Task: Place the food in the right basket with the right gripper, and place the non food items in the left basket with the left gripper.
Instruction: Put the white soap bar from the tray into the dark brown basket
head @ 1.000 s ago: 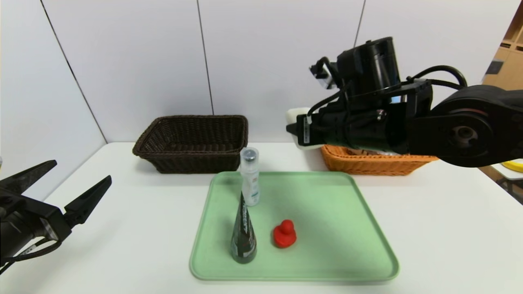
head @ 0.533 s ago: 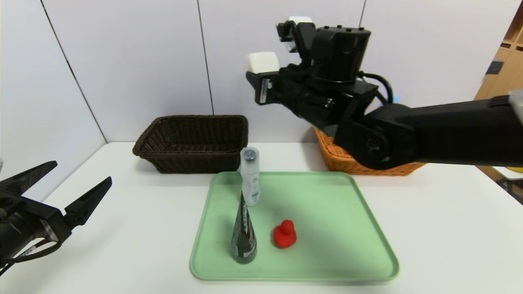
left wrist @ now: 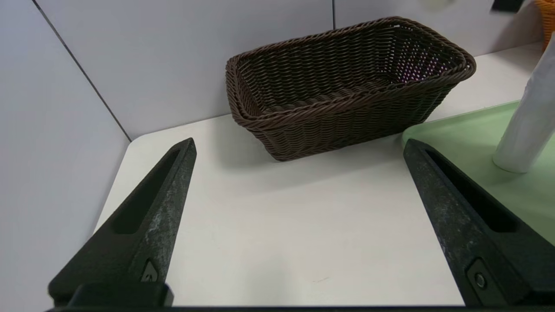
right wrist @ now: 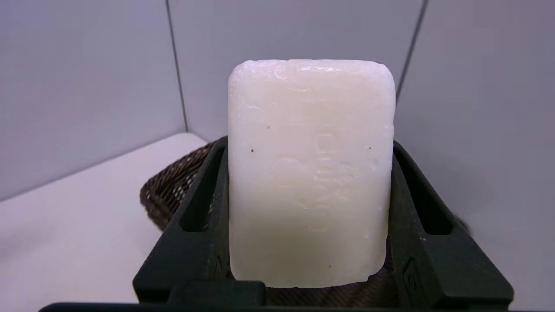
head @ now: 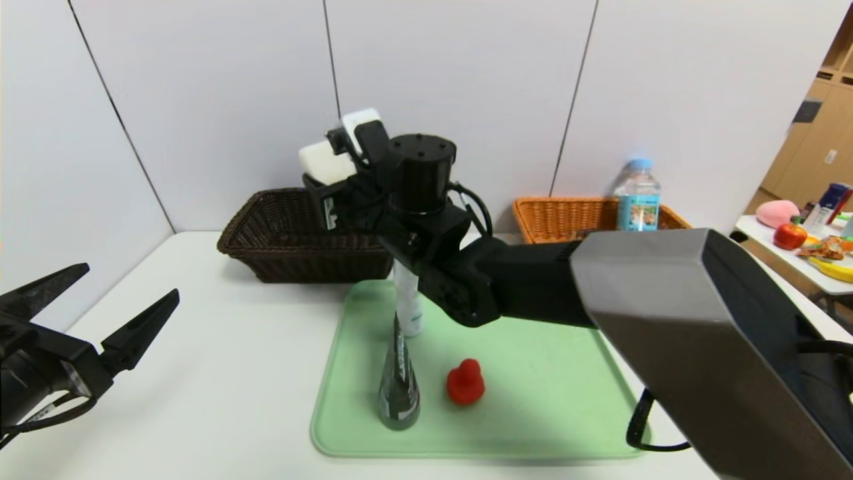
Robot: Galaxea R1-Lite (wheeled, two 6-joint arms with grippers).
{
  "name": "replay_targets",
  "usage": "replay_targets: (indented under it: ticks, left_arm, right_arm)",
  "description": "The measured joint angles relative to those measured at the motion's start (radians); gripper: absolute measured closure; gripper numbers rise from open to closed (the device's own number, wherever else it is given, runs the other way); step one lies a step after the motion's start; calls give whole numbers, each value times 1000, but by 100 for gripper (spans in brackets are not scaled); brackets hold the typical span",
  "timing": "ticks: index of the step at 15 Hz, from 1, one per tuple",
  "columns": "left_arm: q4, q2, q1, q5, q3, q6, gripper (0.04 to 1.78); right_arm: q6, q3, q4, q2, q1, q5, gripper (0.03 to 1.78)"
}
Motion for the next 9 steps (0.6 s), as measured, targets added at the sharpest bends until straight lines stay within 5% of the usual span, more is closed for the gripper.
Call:
replay_targets:
  ticks: [9]
  left_arm:
    - [1,-14,-1,0,3,0,13]
  right_arm:
    - [-6,-4,-5,76,-60,-13,80]
